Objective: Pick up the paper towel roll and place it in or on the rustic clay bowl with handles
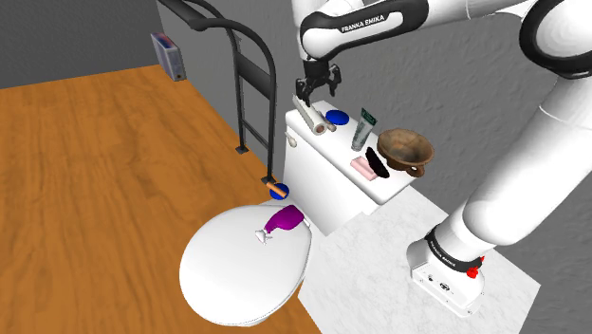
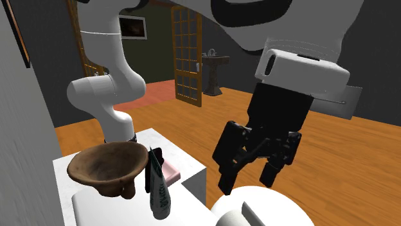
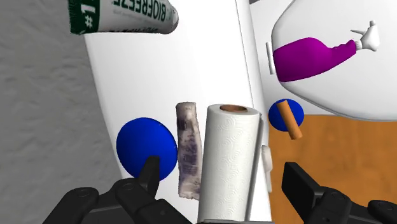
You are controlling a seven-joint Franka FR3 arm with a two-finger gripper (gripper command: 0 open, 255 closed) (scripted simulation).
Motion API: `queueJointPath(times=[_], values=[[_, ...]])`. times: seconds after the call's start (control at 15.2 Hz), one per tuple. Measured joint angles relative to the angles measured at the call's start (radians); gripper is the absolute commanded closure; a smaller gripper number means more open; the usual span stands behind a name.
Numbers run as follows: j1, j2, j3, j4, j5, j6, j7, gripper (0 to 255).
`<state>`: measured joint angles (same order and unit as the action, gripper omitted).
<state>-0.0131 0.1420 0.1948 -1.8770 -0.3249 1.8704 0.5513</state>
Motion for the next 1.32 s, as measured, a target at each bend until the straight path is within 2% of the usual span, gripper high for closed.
queueJointPath(times=[0.33,0.46,0.92,1.32], values=[[0.029,0.22,-0.015,0.204,-0.08,-0.04,0.056,0],[0.038,0.269,-0.02,0.252,-0.095,-0.052,0.065,0],[0.024,0.295,-0.032,0.207,-0.112,0.017,0.077,0],[0.023,0.298,-0.033,0.202,-0.114,0.026,0.078,0]])
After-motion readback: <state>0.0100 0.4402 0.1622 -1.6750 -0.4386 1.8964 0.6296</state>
